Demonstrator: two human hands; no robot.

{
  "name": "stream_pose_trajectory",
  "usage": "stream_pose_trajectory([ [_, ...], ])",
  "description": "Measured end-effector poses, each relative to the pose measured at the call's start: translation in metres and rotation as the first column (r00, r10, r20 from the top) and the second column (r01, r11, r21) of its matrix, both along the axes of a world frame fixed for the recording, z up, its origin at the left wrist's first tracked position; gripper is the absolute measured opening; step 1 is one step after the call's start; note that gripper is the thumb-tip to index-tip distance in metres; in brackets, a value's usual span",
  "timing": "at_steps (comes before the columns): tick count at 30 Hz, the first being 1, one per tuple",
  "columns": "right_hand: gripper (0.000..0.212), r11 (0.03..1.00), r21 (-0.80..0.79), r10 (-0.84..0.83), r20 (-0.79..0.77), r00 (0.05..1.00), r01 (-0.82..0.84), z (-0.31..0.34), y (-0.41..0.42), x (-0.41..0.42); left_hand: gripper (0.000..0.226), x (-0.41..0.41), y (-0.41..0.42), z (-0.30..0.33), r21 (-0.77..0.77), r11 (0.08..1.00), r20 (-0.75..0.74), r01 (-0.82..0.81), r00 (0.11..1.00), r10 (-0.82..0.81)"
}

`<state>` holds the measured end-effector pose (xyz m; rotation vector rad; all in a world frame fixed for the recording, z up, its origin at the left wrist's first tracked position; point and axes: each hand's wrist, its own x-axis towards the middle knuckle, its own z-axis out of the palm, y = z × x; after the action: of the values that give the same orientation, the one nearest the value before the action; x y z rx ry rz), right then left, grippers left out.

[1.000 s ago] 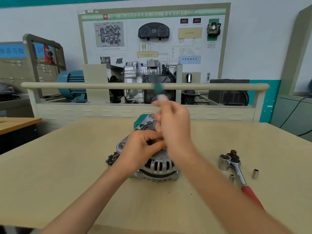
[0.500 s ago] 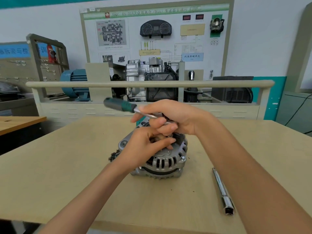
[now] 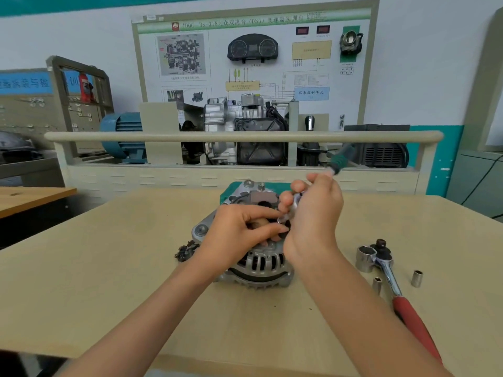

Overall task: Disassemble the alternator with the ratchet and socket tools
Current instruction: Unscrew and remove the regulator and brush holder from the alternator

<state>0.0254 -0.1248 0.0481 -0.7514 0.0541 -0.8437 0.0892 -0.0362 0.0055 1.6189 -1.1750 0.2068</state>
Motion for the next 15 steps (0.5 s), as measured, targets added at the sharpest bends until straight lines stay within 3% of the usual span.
stream_pose_trajectory([
  [3, 0.031, 0.943, -0.237, 0.194, -0.180, 0.964, -0.234, 0.014, -0.011, 0.005, 0.013, 0.002, 0.000, 0.002, 0.027, 1.000, -0.008, 0.001, 1.000, 0.000],
  [5, 0.030, 0.768, -0.442, 0.324, -0.356, 0.876, -0.464, 0.023, -0.018, 0.007, 0.013, 0.005, 0.002, 0.002, 0.035, 0.999, 0.006, 0.000, 1.000, 0.000],
  [7, 0.031, 0.509, -0.565, 0.377, -0.532, 0.758, -0.650, 0.035, -0.025, 0.011, 0.012, 0.007, 0.003, 0.003, 0.040, 0.999, 0.027, -0.013, 1.000, 0.012],
  [10, 0.031, 0.029, -0.565, 0.326, -0.775, 0.542, -0.825, 0.051, -0.025, 0.017, 0.013, 0.005, 0.004, 0.003, 0.018, 1.000, 0.007, -0.017, 1.000, 0.017],
  [12, 0.030, -0.229, -0.485, 0.219, -0.871, 0.441, -0.844, 0.056, -0.018, 0.019, 0.024, 0.003, 0.004, 0.006, 0.026, 0.999, -0.026, -0.024, 0.999, 0.024],
  [13, 0.030, -0.291, -0.456, 0.176, -0.889, 0.422, -0.841, 0.056, -0.015, 0.020, 0.027, 0.002, 0.005, 0.007, 0.044, 0.999, -0.042, -0.023, 0.999, 0.025],
  [15, 0.029, -0.286, -0.457, 0.183, -0.889, 0.420, -0.842, 0.055, -0.012, 0.021, 0.027, 0.001, 0.006, 0.008, 0.062, 0.998, -0.051, -0.020, 0.998, 0.023],
])
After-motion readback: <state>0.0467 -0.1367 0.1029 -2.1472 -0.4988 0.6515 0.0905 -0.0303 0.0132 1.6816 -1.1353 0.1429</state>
